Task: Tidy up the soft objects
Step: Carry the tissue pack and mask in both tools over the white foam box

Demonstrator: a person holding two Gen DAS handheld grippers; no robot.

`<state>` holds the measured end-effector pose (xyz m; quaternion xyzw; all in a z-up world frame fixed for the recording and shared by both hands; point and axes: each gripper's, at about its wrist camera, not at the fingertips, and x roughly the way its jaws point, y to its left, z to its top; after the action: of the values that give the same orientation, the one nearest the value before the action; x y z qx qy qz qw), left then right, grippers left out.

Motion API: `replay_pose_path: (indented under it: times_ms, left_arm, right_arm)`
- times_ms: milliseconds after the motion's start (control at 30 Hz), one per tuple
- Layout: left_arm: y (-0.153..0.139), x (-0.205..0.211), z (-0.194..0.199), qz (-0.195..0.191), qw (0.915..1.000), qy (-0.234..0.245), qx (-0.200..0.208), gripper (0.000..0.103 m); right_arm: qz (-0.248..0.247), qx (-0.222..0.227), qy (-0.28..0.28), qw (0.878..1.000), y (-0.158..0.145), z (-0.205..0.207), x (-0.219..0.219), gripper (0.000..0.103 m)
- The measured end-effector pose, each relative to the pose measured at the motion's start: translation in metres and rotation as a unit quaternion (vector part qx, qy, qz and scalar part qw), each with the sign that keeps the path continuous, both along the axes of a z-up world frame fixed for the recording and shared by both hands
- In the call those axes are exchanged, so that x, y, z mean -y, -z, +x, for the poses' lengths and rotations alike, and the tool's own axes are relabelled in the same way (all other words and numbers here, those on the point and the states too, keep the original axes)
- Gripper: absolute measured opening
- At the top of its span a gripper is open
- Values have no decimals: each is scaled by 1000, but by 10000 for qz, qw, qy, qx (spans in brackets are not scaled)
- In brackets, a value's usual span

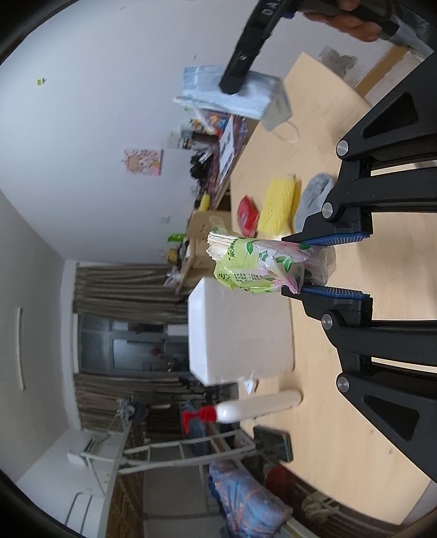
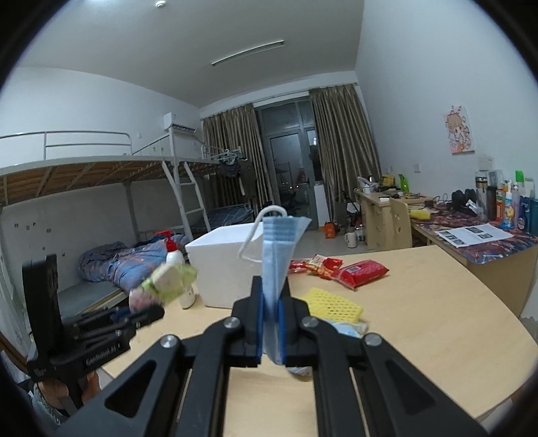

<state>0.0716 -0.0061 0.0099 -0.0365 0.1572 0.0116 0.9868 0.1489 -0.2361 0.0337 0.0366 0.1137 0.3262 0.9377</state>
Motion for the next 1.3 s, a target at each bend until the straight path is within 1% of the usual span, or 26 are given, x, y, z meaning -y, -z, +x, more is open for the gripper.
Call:
replay_pose_path:
  times_ms: [133,400,633,767,900,1067,1300]
  left_arm:
    - [-9,-8,-9,72,9995,-254,171,22]
    - [-23,-21,-25,198,9980,-538,273,22]
    - [-33,-34,-41,293,9953,-829,405,22]
    - [-37,-42,-49,335,9937,-985,420,22]
    - [-39,-51,-50,322,9924,-1132,363,22]
    - [-43,-59,-45,314,9928,-1106,324,22]
    - [-55,-62,-28,361,9935,-1037,285,22]
  right_arm:
    - [-42,21,-85,10000,-2,1,-5,10]
    - [-108,22,-362,9993,-3,4,-23,10]
    - [-190,24,-724,9972,-3,1,-50,10]
    - [-231,-1,-981,9949,-4,2,-68,10]
    - [-260,35,-1110,9935,-8,0,-80,10]
    - [-322,76,-1179,9925,-15,4,-90,10]
    - [-403,133,-1236,9914,-29,17,-105,10]
